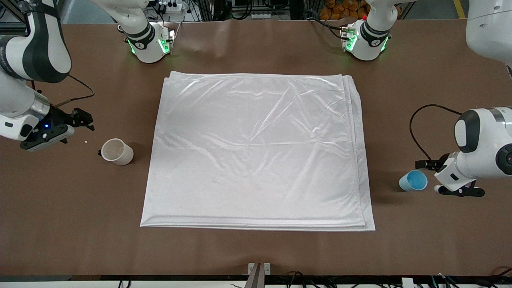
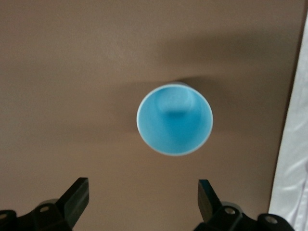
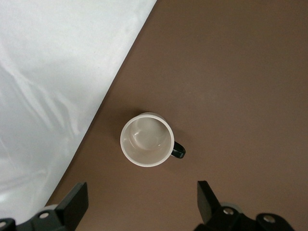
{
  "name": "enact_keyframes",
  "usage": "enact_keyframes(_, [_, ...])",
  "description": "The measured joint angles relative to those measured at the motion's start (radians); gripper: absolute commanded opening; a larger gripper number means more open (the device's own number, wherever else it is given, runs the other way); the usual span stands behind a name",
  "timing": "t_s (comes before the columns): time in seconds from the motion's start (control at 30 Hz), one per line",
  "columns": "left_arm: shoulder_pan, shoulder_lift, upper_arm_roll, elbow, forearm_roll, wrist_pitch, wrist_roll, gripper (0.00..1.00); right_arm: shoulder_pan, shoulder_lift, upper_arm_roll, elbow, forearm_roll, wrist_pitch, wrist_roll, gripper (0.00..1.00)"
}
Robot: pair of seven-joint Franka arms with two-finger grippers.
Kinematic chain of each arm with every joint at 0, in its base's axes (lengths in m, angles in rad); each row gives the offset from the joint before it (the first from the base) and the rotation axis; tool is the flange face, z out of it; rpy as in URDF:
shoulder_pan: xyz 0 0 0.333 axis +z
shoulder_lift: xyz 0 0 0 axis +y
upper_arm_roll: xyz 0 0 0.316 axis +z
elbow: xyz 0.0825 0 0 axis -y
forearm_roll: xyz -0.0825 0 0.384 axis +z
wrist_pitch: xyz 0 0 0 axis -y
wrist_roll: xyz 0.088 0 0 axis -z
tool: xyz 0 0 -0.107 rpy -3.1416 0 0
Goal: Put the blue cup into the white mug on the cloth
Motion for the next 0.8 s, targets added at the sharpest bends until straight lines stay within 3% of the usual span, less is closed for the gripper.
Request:
enact_keyframes(0.37, [0.009, 0.080, 0.001, 0.071, 0.000, 0.042, 0.000, 1.00, -0.047, 0.073, -0.001, -0.012, -0.005, 0.070, -0.294, 1.00])
enact_keyframes(0.8, [0.026, 0.147, 0.004, 0.081, 0.000, 0.155, 0.000, 1.00, -0.085, 0.209, -0.001, -0.014, -0.011, 0.171, -0.636, 1.00])
